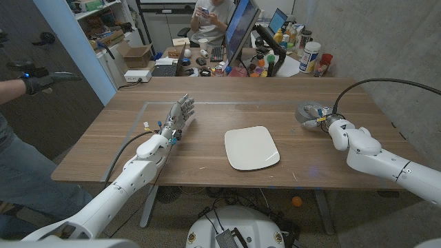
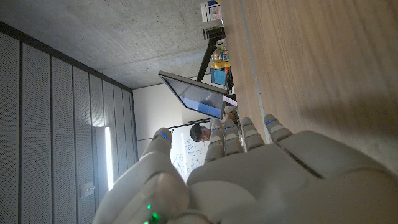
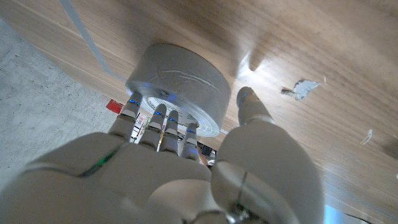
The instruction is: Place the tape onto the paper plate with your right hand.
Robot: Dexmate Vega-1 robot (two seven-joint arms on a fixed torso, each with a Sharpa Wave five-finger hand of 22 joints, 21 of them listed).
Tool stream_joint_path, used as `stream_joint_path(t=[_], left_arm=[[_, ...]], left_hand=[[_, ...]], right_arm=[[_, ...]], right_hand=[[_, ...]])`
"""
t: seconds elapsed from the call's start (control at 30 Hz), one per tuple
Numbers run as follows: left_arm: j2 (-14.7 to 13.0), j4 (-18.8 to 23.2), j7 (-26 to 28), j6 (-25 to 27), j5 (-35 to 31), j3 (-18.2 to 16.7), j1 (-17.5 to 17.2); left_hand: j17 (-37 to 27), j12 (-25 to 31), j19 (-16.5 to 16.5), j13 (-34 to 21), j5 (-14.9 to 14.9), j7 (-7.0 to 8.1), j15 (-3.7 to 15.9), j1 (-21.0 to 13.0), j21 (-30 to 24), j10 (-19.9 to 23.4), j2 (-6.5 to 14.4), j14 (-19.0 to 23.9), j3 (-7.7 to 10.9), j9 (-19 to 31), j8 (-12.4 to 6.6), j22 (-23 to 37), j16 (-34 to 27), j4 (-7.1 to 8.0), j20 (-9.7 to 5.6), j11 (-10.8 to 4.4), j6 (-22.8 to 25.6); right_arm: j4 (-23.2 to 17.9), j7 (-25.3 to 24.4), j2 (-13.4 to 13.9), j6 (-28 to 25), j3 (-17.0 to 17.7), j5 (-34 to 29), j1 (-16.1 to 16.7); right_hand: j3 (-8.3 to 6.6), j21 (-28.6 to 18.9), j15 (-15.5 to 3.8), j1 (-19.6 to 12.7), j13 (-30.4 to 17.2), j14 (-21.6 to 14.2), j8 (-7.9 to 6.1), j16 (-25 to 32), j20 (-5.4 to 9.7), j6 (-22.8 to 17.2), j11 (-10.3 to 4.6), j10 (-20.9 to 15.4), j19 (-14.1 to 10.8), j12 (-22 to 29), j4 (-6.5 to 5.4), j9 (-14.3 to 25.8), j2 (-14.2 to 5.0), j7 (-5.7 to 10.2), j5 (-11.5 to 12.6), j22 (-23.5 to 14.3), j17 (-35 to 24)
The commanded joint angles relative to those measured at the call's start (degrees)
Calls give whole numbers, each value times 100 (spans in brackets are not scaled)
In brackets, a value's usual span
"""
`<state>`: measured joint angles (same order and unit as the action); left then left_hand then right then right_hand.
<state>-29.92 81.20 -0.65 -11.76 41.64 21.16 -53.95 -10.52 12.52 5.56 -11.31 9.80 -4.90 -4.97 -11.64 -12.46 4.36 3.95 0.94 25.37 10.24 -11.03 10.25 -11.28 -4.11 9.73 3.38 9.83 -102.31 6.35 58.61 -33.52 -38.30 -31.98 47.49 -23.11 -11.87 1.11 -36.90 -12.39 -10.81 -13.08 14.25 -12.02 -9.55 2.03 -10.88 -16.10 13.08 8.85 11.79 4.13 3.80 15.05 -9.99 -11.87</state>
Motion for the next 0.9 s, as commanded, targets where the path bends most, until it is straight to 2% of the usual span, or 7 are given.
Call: stream_joint_path(t=[0.03,0.2,0.43,0.5,0.6,0.67,0.9], left_arm=[[27,-34,-20,4,4,19,23],[28,-18,-5,-2,7,12,7],[15,30,18,-2,34,-18,-31],[6,48,27,6,34,-22,-37],[-2,65,33,16,35,-24,-39],[-6,75,37,27,36,-24,-38],[4,64,22,43,42,-10,-18]], left_hand=[[-22,11,-8,-25,10,16,-36,38,36,31,18,46,3,28,-6,28,2,-45,42,-10,40],[-22,13,-9,-25,10,15,-47,42,39,40,20,55,5,29,-6,29,0,-47,39,-1,45],[-22,8,-6,-25,10,6,-55,46,43,29,24,65,7,29,-12,29,-1,-51,42,-20,65],[-23,9,-11,-26,10,7,-56,47,42,32,25,73,8,30,-15,29,-3,-52,43,-23,74],[-23,8,-11,-26,10,16,-60,48,43,30,26,81,9,30,-17,29,-6,-53,43,-9,82],[-23,9,-10,-26,10,16,-61,49,44,34,26,83,9,30,-18,29,-6,-54,44,-12,87],[-23,8,-7,-26,10,9,-62,53,48,34,28,87,10,31,-18,30,-5,-56,47,-23,94]], right_arm=[[139,-28,-77,-171,30,331,-29],[325,-147,-185,-213,-17,449,-60],[588,-674,-382,-244,-86,500,2],[649,-885,-446,-261,-105,480,32],[701,-1109,-495,-214,-111,504,63],[721,-1274,-532,-226,-115,491,86],[690,-1787,-554,-157,-35,534,221]], right_hand=[[-67,-62,-23,-17,-20,-365,-9,130,-6,-178,-3,-207,-209,74,-29,14,30,-66,51,-19,-19],[-177,-104,-112,-125,-29,-876,-121,269,5,-537,-77,-556,-500,154,1,34,3,-62,91,-19,-13],[-524,-176,-356,-583,-125,-1820,-374,517,46,-1207,-255,-1295,-1111,364,73,145,-110,16,115,-8,-25],[-671,-170,-560,-759,-173,-2272,-500,643,115,-1508,-315,-1705,-1317,491,72,206,-153,80,105,0,-42],[-760,-183,-816,-983,-236,-2906,-711,914,330,-1966,-439,-2107,-1579,624,77,291,-241,171,59,0,-146],[-771,-179,-905,-1114,-265,-3073,-813,1022,383,-2169,-523,-2357,-1653,720,91,330,-286,206,32,0,-214],[-802,-204,-1194,-1670,-397,-3775,-1404,1450,703,-3271,-816,-3234,-2045,1088,117,552,-489,329,-102,-1,-501]])
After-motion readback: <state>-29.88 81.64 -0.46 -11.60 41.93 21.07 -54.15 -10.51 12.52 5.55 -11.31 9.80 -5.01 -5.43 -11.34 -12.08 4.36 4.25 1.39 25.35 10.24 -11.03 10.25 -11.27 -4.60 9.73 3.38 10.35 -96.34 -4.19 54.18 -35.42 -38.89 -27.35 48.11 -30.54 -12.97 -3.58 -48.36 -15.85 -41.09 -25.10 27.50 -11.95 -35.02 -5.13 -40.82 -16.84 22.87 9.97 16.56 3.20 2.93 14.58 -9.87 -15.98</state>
